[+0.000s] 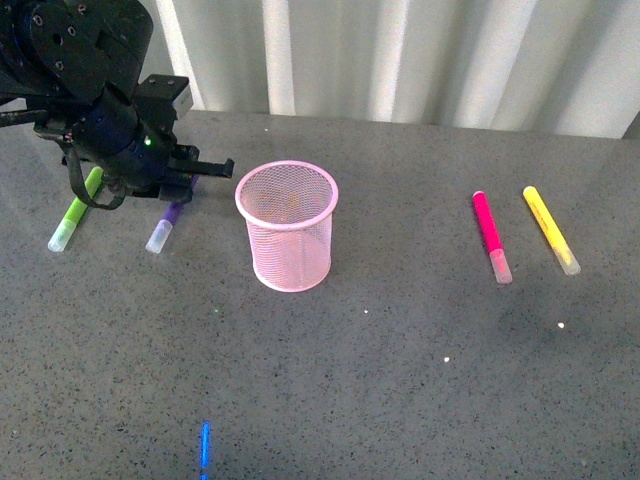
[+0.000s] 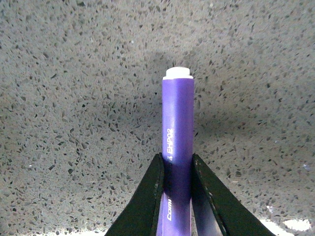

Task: Insert purple and pink pens into pink cup

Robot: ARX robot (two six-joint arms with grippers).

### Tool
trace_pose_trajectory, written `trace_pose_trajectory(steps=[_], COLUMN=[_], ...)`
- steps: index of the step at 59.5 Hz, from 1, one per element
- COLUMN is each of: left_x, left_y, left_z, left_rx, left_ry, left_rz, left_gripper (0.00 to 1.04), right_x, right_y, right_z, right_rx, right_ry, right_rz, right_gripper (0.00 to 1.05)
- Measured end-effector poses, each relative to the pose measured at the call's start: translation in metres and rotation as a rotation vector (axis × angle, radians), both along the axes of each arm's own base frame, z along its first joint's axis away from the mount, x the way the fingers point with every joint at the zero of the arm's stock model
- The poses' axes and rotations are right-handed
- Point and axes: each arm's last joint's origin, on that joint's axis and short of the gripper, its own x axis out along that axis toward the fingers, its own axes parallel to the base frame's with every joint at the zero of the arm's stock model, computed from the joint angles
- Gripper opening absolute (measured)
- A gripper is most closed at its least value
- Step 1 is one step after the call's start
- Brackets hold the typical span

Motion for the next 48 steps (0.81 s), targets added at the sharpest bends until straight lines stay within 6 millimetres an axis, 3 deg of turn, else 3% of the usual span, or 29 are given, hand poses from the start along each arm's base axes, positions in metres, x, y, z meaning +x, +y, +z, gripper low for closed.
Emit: trace_pose_trajectory(steps=[7,19,31,39,48], left_x=[0.002,0.002,-0.032,-0.065,-0.097], left_y=[0.003,0.014,0.005,-0.020,-0.050], left_z=[0.018,0.072,0.124,0.133,0.117], left_rx=[-0.005,-0.009,-0.256,-0.449,-0.586], left_ry=[-0.067,-0.321,-0.704,-0.838,-0.865], left_rz=[0.012,0.071,0.113,0.101,0.088], left_gripper=[0.13,0.13,0.13,0.13,0.13], right_x=[0.000,0.000,0.000,0.000,0.000], right_y=[0.000,0.000,0.000,0.000,0.000], right_z=[0.000,0.000,0.000,0.000,0.000], right_rx=[0.000,0.000,0.000,0.000,0.000], right_ry=[0.000,0.000,0.000,0.000,0.000], right_rz=[0.000,0.000,0.000,0.000,0.000], right_gripper=[0.98,0.98,0.98,0.98,0.98])
